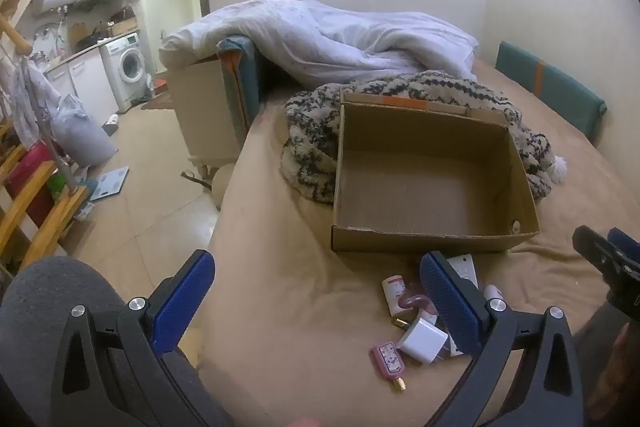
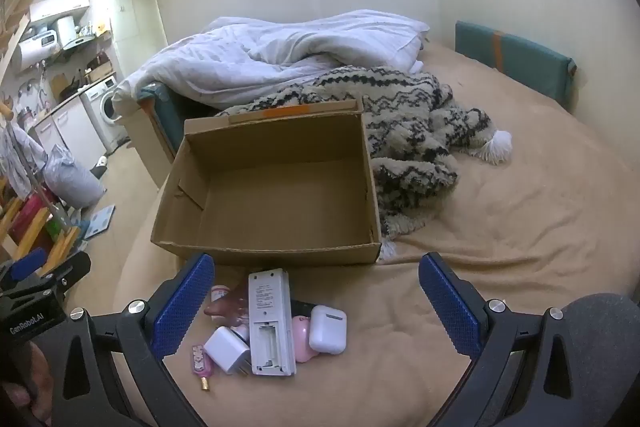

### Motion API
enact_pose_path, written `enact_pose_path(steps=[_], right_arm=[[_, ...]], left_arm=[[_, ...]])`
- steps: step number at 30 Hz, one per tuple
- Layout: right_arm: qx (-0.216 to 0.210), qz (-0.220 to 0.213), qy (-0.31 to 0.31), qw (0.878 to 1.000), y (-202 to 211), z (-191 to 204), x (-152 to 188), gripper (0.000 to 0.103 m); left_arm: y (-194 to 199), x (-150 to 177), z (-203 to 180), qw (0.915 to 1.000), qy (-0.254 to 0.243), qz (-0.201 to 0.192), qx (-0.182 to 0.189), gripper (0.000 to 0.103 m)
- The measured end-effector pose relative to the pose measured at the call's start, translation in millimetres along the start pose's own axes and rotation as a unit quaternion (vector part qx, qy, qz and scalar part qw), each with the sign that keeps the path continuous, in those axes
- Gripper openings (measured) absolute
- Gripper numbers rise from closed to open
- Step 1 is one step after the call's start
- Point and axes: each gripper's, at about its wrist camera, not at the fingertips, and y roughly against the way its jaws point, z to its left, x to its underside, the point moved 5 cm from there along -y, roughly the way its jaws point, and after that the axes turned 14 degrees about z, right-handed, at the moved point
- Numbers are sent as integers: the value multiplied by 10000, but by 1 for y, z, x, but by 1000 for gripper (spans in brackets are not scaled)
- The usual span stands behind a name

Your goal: Organize rigid objects

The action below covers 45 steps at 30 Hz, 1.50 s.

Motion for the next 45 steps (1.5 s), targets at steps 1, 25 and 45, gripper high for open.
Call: enact_pose_path(steps=[1,25,45], right_arm=[[-14,-7,-12,10000,0,0,0,103],[52,-22,50,10000,-2,2,0,103],[61,-23,59,10000,-1,2,0,103]], left_arm=[[0,0,0,10000,-1,-28,3,103],[1,-3,3,10000,50,-31,13,102],[5,-3,2,10000,24,-47,21,102]])
